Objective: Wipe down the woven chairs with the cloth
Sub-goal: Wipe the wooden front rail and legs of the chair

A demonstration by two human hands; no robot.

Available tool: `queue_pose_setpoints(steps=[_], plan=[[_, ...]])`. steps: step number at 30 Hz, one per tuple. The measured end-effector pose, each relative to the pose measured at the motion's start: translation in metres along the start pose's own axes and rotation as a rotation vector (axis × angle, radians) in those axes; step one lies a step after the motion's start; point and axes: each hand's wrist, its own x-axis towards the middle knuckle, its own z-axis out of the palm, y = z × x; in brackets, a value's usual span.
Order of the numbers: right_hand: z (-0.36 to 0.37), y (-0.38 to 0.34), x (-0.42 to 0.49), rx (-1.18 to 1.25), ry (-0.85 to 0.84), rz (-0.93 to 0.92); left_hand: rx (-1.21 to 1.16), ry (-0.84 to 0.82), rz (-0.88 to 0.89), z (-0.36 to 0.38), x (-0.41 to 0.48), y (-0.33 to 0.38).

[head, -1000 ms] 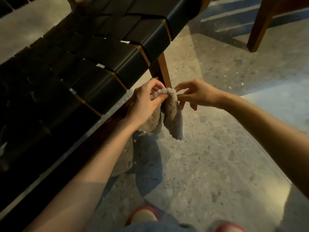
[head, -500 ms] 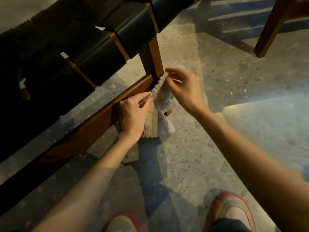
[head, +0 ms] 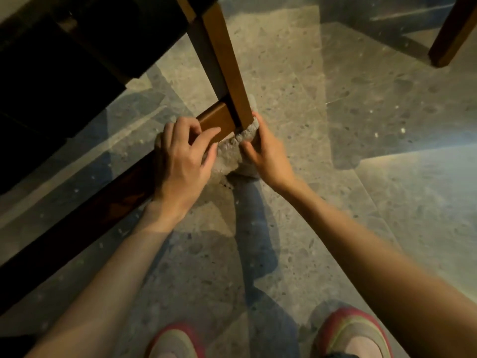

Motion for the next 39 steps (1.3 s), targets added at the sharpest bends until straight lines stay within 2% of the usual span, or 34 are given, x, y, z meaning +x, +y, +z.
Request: queue_pose_setpoints(steps=[3, 6, 8, 12, 14, 19, 27, 29, 31, 33, 36, 39], plan=[[0.003, 0.009, -0.008, 0.009, -0.039, 0.067, 0.062, -0.037, -0.013, 0.0, -0.004, -0.003], [0.003, 0.007, -0.009, -0.018, -0.061, 0.14, 0.008, -0.07, -0.054, 0.001, -0.006, -0.004], [0.002, -0.001, -0.003, -0.027, -0.01, 0.079, -0.034, -0.063, -0.07, 0.001, -0.008, -0.003], [0.0, -0.018, 0.017, -0.004, 0.086, -0.157, -0.07, -0.019, -0.06, 0.0, -0.008, -0.002], [0.0, -0.016, 0.02, 0.021, 0.098, -0.195, -0.094, -0.016, -0.071, -0.001, -0.006, -0.001], [0.013, 0.006, 0.008, 0.067, 0.059, -0.102, -0.131, -0.002, -0.102, 0.001, -0.006, 0.002], [0.008, 0.023, -0.001, 0.013, -0.147, 0.224, -0.202, -0.065, -0.13, -0.005, -0.005, -0.003], [-0.004, 0.015, -0.003, -0.011, -0.129, 0.233, -0.184, -0.025, -0.097, -0.007, -0.01, 0.002], [-0.022, 0.002, -0.006, 0.026, -0.04, 0.164, -0.176, 0.004, -0.027, -0.005, -0.019, 0.012], [-0.042, -0.012, -0.008, 0.082, -0.001, 0.097, -0.275, -0.116, -0.056, -0.001, -0.024, 0.024], [-0.067, -0.039, -0.009, 0.244, -0.086, 0.149, -0.489, -0.369, -0.264, 0.003, -0.016, 0.032], [-0.084, -0.058, -0.009, 0.358, -0.165, 0.198, -0.711, -0.471, -0.354, 0.01, -0.005, 0.035]])
